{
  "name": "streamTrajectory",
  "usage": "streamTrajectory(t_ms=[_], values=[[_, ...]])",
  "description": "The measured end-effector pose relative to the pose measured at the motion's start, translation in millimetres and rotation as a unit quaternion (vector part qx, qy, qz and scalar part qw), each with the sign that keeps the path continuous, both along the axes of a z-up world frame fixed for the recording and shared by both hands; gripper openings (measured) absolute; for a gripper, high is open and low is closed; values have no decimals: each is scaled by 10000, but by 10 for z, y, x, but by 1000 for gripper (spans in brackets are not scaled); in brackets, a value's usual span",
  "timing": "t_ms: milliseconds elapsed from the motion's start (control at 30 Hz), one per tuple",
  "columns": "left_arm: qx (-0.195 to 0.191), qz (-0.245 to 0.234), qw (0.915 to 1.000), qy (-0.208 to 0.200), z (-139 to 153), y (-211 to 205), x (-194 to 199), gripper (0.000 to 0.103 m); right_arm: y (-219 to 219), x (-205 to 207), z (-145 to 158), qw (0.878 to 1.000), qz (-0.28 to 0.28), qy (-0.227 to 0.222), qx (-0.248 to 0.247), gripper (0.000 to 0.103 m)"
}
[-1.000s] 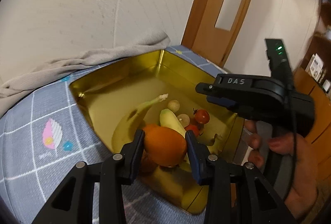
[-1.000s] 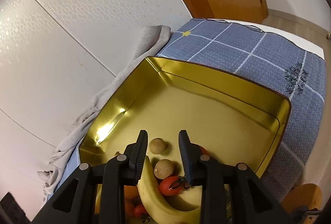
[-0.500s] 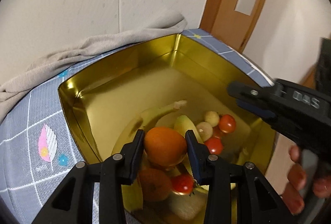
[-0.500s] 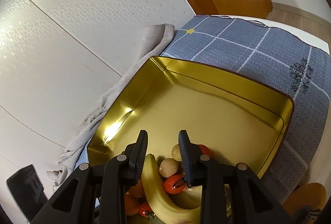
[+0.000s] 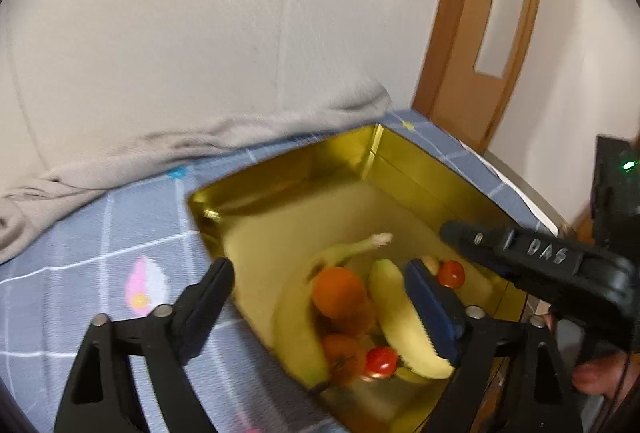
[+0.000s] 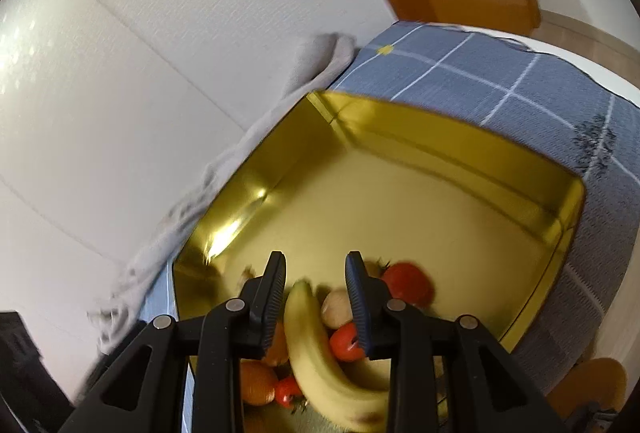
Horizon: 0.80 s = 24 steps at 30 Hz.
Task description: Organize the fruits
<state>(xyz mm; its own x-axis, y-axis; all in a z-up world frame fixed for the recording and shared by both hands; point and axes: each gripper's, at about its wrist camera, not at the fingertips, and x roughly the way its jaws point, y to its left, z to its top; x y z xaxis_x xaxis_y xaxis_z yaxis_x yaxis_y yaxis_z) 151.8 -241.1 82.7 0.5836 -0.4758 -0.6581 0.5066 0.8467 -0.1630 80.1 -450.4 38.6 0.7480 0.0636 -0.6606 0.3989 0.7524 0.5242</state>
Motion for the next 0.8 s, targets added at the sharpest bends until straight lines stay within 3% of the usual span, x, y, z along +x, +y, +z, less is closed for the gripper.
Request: streamTrajectory(t_ms=[233, 333, 600, 667, 800], values=[[25, 365, 9991, -225, 43, 487, -187, 99, 648, 242, -67, 9876, 1225, 456, -867, 31], [123, 524, 9982, -272, -8, 653, -284, 101, 791, 239, -44, 9813, 1237, 523, -1382, 31], [236, 763, 9968, -97, -228, 832, -447, 102, 759, 374, -73, 9772, 1023, 710, -1718, 31], [299, 797, 9963, -119, -261, 829, -480, 103, 709, 360, -43, 9809, 979, 600, -1570, 31], [466, 927, 9944, -181, -319, 851, -522, 103, 748, 203, 43, 9827, 1623, 79, -889, 31]])
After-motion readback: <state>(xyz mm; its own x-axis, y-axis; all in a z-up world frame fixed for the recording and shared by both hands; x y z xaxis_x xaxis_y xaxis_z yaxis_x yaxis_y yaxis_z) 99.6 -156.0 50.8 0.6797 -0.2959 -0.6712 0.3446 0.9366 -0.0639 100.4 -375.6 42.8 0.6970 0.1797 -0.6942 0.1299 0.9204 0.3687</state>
